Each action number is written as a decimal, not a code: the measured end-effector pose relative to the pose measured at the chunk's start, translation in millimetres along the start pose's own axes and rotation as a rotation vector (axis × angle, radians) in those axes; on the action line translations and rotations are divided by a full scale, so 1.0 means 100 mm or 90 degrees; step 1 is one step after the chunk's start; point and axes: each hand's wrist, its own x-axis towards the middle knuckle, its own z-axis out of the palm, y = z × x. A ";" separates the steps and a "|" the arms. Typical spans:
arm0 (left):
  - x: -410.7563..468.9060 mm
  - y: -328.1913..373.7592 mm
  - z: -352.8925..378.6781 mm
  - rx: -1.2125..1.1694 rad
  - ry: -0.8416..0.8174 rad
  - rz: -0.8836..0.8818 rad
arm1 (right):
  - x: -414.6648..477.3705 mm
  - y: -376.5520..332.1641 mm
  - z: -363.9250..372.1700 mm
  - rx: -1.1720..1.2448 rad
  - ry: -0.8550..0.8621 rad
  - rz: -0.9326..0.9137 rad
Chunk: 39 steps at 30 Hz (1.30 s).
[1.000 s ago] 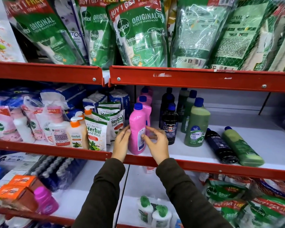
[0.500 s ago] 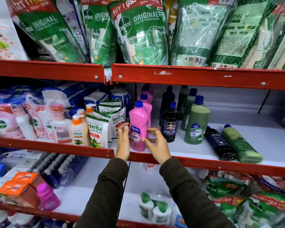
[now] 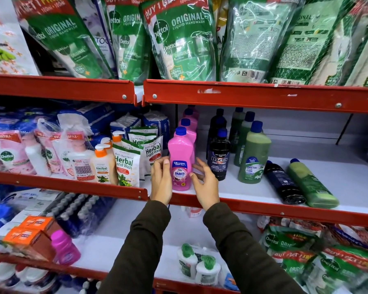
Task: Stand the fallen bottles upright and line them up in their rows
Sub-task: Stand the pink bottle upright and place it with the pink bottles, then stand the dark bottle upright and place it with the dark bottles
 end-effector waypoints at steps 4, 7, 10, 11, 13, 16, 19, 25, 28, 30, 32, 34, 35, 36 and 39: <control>-0.14 0.05 0.13 0.125 0.166 0.199 | -0.05 0.00 -0.30 -0.031 0.072 -0.055; -0.24 0.14 0.38 0.210 0.165 0.290 | -0.06 -0.03 -0.62 -0.077 0.134 -0.115; -0.36 0.21 0.73 0.254 0.095 0.322 | -0.07 -0.07 -1.04 -0.163 0.188 -0.159; -0.41 0.22 0.86 0.262 0.065 0.318 | -0.08 -0.07 -1.20 -0.201 0.206 -0.167; -0.52 0.22 1.13 0.288 0.012 0.313 | -0.07 -0.06 -1.53 -0.299 0.249 -0.160; -0.63 0.21 1.54 0.323 -0.078 0.300 | 0.02 0.00 -2.02 -0.528 0.313 -0.010; -0.71 0.20 2.00 0.318 -0.218 0.229 | 0.10 0.03 -2.42 -0.703 0.294 0.157; -0.66 0.13 2.85 0.423 -0.353 -0.087 | 0.24 0.09 -2.79 -0.863 0.113 0.205; -0.54 0.03 3.03 0.415 -0.336 -0.177 | 0.27 0.18 -2.86 -0.905 0.072 0.188; -0.48 -0.02 3.07 0.343 -0.315 -0.237 | 0.28 0.20 -2.88 -0.897 0.063 0.186; -0.47 -0.04 3.07 0.223 -0.286 -0.289 | 0.30 0.20 -2.89 -0.892 0.050 0.191; -0.51 -0.04 3.04 0.116 -0.248 -0.314 | 0.32 0.18 -2.91 -0.868 0.047 0.206; -0.54 -0.02 3.03 0.082 -0.238 -0.311 | 0.33 0.17 -2.92 -0.834 0.060 0.217; -0.57 0.01 3.01 0.057 -0.233 -0.300 | 0.34 0.16 -2.93 -0.785 0.084 0.226; -0.66 0.13 2.97 -0.012 -0.219 -0.245 | 0.29 0.12 -2.95 -0.602 0.184 0.207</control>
